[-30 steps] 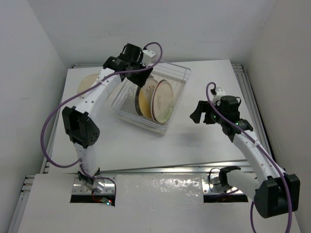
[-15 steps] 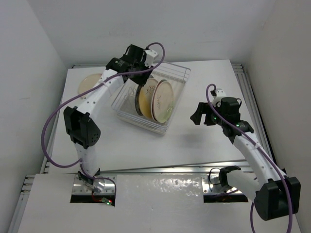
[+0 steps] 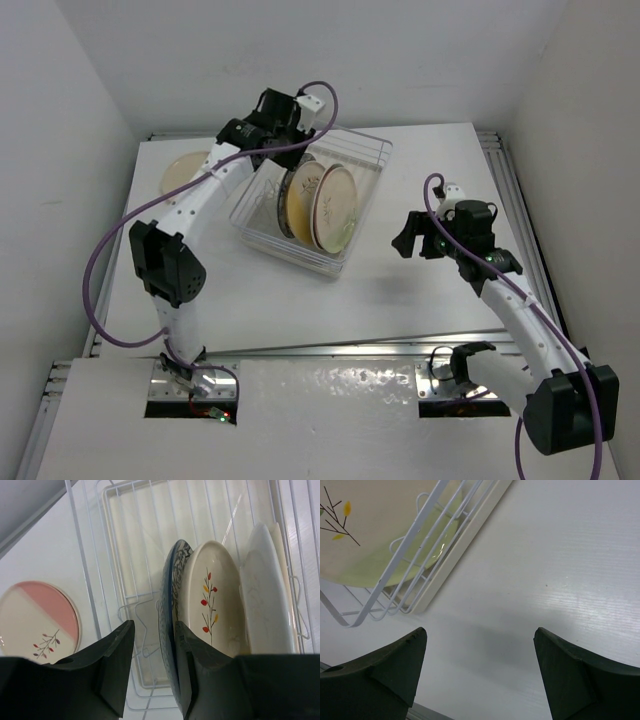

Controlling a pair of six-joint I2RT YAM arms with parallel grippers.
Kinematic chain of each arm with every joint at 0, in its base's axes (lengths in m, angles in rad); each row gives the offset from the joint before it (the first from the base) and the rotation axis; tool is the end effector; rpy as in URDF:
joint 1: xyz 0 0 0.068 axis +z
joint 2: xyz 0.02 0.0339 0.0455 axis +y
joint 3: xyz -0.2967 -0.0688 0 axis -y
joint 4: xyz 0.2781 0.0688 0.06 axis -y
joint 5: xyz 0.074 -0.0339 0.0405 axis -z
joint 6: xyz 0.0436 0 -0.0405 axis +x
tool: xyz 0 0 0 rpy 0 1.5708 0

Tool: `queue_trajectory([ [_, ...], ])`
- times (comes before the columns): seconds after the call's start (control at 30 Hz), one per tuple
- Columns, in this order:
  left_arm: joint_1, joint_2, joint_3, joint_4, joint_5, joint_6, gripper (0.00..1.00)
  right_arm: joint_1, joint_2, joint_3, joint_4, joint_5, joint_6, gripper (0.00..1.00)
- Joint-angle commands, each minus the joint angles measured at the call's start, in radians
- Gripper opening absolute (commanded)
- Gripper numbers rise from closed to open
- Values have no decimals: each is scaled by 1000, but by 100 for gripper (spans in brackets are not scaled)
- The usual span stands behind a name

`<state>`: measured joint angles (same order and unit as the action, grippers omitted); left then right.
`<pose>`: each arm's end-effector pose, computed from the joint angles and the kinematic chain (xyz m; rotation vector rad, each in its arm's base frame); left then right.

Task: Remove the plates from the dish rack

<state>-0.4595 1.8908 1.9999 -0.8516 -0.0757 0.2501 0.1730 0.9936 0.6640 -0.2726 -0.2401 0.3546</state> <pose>0.4225 -0.2054 0.4056 0.7666 2.1799 -0.0191 0.2312 0.0509 0.2630 0.0605 2.2073 0.5589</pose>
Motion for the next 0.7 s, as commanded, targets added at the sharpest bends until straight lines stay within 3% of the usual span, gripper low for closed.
queue_trajectory([
  [0.0, -1, -44, -33, 22, -32, -12, 36, 5, -19, 11, 3, -7, -20, 86],
  [0.1, -5, -42, -53, 31, -51, -6, 35, 5, -19, 11, 0, -8, -22, 86],
  [0.23, -13, -39, -107, 46, -124, 12, 24, 5, -19, 9, 4, -19, -23, 87],
  [0.37, -31, -44, -157, 54, -141, 17, 21, 5, -23, 6, 7, -21, -23, 87],
  [0.5, -34, -44, -173, 57, -127, 5, 8, 5, -26, -1, 16, -28, -20, 87],
  [0.53, -34, -44, -174, 59, -127, 5, 0, 5, -26, -1, 15, -31, -20, 87],
  [0.67, -36, -55, -136, 68, -145, -5, 0, 5, -29, -3, 9, -30, -25, 87],
])
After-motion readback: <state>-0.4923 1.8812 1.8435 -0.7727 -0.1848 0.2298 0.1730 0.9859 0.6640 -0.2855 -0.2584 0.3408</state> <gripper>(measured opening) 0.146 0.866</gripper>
